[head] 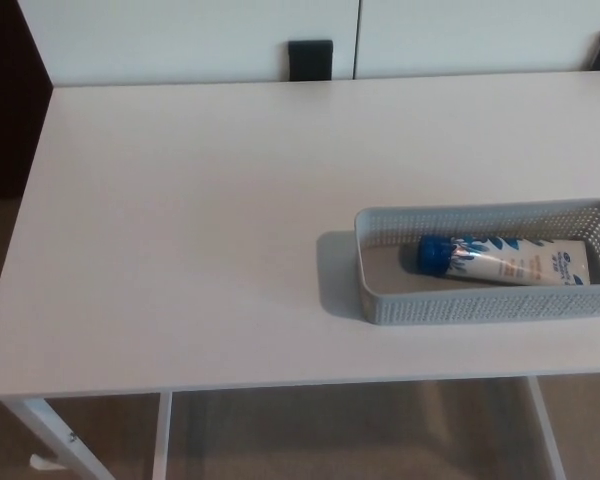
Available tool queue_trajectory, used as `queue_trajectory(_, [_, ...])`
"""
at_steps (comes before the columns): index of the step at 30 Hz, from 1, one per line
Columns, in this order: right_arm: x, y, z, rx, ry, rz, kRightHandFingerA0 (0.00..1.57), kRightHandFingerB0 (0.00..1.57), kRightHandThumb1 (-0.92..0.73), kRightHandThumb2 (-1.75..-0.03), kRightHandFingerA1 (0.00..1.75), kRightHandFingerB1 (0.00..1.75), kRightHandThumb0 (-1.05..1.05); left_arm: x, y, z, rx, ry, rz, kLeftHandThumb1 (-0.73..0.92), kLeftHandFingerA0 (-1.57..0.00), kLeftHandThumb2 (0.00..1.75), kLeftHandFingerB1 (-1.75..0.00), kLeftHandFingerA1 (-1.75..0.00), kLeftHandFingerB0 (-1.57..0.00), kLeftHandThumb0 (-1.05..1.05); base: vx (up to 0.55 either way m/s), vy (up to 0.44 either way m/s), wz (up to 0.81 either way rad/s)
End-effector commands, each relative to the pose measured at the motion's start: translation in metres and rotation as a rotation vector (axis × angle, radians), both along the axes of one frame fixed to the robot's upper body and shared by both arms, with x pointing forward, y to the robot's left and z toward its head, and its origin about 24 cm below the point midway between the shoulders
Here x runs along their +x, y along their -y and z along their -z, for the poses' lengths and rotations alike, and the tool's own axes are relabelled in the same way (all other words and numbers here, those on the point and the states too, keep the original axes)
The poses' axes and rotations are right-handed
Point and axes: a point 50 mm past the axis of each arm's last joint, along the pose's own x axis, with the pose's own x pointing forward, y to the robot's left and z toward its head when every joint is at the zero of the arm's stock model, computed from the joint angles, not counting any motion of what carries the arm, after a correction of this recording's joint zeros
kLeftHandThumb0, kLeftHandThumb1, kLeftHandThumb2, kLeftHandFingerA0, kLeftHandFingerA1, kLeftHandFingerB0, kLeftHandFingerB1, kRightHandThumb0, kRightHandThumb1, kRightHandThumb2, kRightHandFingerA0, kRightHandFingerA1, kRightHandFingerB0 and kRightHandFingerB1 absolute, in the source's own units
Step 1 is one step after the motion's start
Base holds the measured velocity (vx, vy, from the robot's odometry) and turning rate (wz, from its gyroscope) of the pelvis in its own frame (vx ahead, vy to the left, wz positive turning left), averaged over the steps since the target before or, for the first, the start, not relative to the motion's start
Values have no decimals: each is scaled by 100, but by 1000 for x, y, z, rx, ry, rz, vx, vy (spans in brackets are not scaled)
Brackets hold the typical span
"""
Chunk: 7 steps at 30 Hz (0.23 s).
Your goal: The robot walks towards a table in front, picks a shampoo with left hand and puts it in a small grey container
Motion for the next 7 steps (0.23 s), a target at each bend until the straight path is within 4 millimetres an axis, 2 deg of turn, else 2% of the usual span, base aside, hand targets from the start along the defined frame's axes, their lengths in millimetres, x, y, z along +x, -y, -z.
queue_trajectory(1, [0, 13, -6, -24, 39, 62, 67, 50, -67, -60, 44, 38, -33, 4, -6, -8, 123, 114, 34, 62, -35, 100, -48, -57, -21, -63, 0, 0, 0])
queue_trajectory(2, [0, 13, -6, -22, 38, 64, 67, 50, -66, -60, 44, 38, -32, 3, -5, -8, 117, 113, 33, 60, -34, 99, -48, -58, -19, -61, 0, 0, 0])
queue_trajectory(3, [0, 13, -6, -22, 38, 63, 66, 50, -66, -60, 44, 38, -33, 3, -5, -7, 112, 106, 42, 78, -33, 63, -36, -42, -27, -63, 0, 0, 0])
queue_trajectory(7, [0, 14, -7, -20, 42, 70, 66, 50, -67, -60, 44, 38, -32, 2, -5, -6, 97, 61, 84, 82, -27, 64, -33, -39, -22, -64, 0, 0, 0])
